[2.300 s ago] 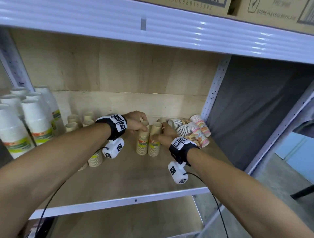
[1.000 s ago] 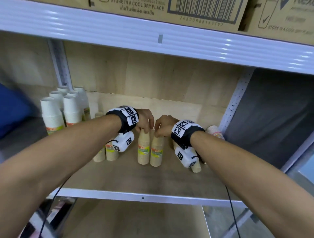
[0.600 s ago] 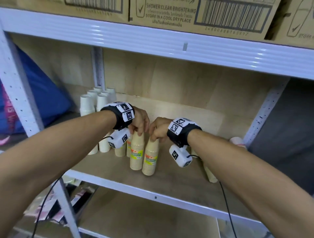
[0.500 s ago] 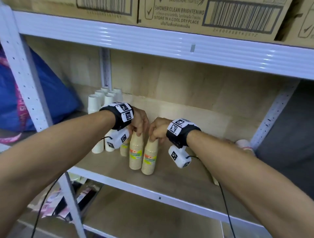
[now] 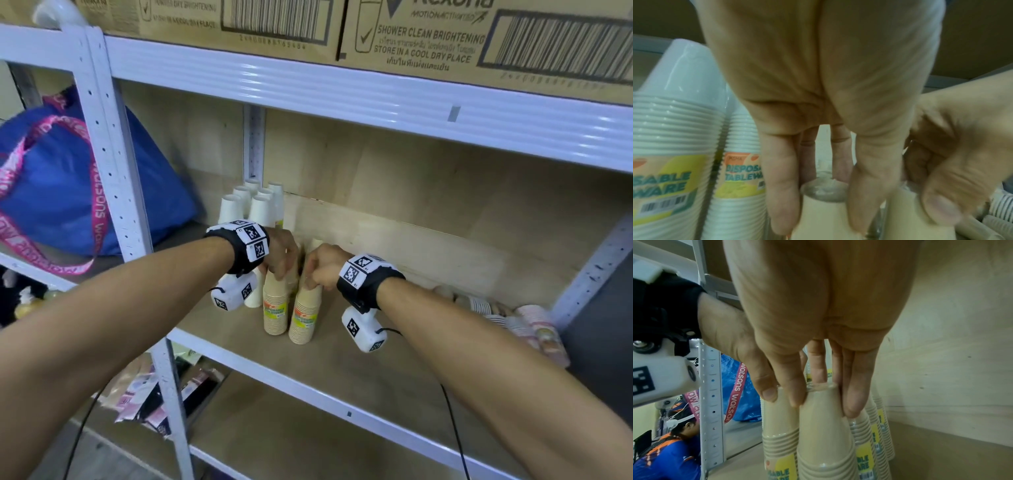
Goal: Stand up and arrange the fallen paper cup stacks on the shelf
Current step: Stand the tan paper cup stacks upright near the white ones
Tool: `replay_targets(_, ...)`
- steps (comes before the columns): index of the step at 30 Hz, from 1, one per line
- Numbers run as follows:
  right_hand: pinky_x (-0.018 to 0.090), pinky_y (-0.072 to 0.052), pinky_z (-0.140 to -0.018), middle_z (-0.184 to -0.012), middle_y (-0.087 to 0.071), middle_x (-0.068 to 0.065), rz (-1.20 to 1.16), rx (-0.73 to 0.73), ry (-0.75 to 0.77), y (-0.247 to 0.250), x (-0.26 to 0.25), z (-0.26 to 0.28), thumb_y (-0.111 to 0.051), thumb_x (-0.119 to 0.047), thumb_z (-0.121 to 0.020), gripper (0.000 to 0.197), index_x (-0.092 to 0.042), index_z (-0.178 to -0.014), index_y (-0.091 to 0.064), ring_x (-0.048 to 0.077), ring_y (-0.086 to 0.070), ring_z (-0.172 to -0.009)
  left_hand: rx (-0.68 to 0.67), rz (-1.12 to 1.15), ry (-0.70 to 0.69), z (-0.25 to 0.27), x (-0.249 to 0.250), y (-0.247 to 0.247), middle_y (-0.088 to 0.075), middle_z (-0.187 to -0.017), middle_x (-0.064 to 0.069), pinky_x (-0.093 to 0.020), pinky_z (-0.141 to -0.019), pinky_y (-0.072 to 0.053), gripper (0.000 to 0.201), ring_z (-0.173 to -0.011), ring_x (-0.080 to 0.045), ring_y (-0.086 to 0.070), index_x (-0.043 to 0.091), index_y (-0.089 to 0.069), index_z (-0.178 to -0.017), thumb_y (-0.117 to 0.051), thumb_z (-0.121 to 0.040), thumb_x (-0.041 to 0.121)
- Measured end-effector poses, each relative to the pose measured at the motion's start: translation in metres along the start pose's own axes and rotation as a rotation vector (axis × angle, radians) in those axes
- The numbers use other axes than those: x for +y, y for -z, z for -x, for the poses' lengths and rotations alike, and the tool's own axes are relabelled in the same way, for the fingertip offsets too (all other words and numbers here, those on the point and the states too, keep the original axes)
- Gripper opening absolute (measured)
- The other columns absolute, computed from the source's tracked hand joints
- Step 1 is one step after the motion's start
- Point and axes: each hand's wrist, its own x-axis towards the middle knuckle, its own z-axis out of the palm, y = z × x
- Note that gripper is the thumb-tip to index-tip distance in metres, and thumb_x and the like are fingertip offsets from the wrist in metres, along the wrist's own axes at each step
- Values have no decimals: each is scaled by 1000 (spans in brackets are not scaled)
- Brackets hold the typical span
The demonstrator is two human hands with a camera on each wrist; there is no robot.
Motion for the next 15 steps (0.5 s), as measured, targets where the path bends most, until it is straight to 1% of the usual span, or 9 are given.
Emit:
replay_targets(1,35,-57,-76,-96,-70,11,13,4,5,-1,-1,-2,-79,-19,-78,26,-7,-101,-72,27,-67,-88,-1,-9,0,0,-1,-1,-69,-107,-17,-42,-80,-60,31,-90,-30,-70,7,-69,-102,-78,-73,5)
replay_targets(3,35,-56,-77,-102,-70,13,16,14,14,-2,-2,-4,-78,-19,-77,28,-7,-101,-72,27,-67,-93,-4,-3,-5,0,-3,-4,-69,-108,-17,-41,-80,-60,29,-84,-28,-68,7,-68,-102,-77,-75,5)
replay_targets(4,35,-56,-78,-103,-70,14,14,18,20,-2,-2,-5,-78,-19,-78,27,-6,-101,-72,28,-67,-94,-1,6,-6,-1,-4,-5,-69,-109,-17,-39,-79,-60,29,-80,-25,-66,7,-69,-103,-77,-75,4)
replay_targets(6,35,-55,-78,-104,-70,14,-2,24,27,-3,-3,-6,-77,-17,-78,27,-5,-101,-71,27,-66,-92,0,38,-8,-2,-6,-6,-68,-111,-17,-37,-77,-59,31,-77,-21,-63,5,-69,-105,-77,-75,3)
replay_targets(9,34,-54,-77,-102,-70,11,-15,39,24,-4,-4,-8,-78,-18,-77,28,-6,-101,-70,25,-65,-91,-13,66,-17,-4,-7,-5,-67,-112,-18,-36,-75,-59,33,-74,-19,-62,4,-68,-107,-77,-76,4)
replay_targets(11,33,-53,-78,-100,-69,9,-25,39,16,-3,-3,-9,-78,-19,-77,28,-8,-102,-70,24,-65,-91,-14,68,-20,-5,-7,-3,-67,-106,-17,-32,-68,-59,32,-69,-17,-62,4,-68,-107,-77,-77,6)
replay_targets(13,32,-53,-79,-98,-67,6,-35,38,8,-3,-2,-10,-78,-20,-78,28,-9,-103,-70,21,-63,-88,-13,77,-19,-6,-8,0,-67,-98,-13,-26,-60,-57,31,-63,-16,-62,5,-69,-106,-77,-76,6)
replay_targets(15,32,-53,-80,-98,-68,3,-52,40,0,-2,0,-10,-77,-23,-78,27,-12,-102,-71,21,-64,-88,6,89,-4,-6,-7,6,-69,-93,-10,-25,-58,-56,31,-62,-18,-62,9,-70,-102,-76,-73,4)
